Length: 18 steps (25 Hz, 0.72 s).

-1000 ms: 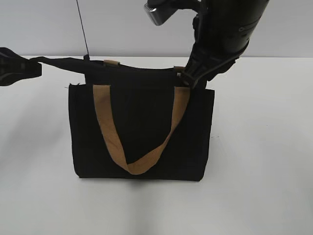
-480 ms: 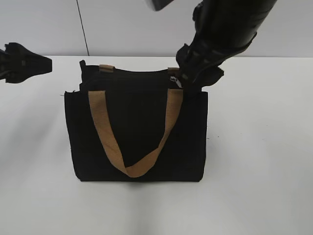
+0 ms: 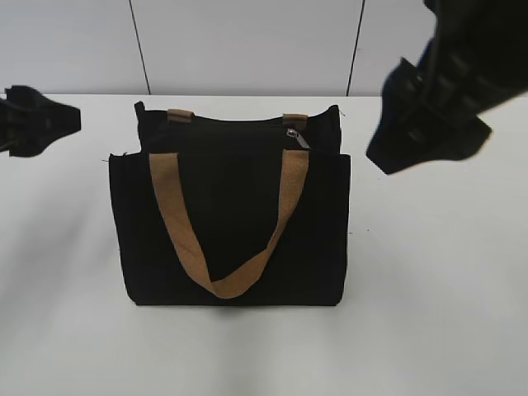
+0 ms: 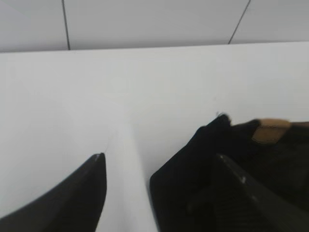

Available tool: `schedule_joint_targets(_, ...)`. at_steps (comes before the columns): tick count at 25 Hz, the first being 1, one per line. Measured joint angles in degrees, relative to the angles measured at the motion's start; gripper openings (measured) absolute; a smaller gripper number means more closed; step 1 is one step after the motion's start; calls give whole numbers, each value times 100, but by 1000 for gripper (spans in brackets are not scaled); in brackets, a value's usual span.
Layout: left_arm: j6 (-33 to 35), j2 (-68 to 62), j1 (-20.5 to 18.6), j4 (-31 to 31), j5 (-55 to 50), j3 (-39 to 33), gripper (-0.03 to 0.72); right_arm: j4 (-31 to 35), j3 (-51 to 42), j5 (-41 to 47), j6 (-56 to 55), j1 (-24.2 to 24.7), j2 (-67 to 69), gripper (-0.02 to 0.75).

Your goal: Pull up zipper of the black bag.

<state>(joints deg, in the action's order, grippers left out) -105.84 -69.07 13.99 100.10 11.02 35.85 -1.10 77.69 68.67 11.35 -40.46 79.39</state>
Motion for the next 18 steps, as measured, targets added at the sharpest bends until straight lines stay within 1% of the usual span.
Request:
schedule_joint_targets(4, 0, 0, 26, 0, -30, -324, 503, 5, -733, -11, -38, 0, -576, 568)
schedule_joint_targets(6, 0, 0, 38, 0, -268, -406, 501, 6, -1017, -11, -118, 0, -797, 568)
schedule_joint_targets(8, 37, -14, 38, 0, -719, -428, 499, 11, -1182, -11, -247, 0, -1017, 568)
schedule_joint_targets(12, 530, -238, 38, -41, -1430, -428, 498, 11, -1252, -11, -439, 0, -1328, 568)
schedule_joint_targets(14, 669, -424, 38, -41, -1460, -428, 498, 11, -1252, -11, -484, 0, -1412, 568)
schedule_joint_targets(18, 757, -573, 49, -38, -1204, -434, 498, 11, -1457, -23, -572, 0, -1565, 568)
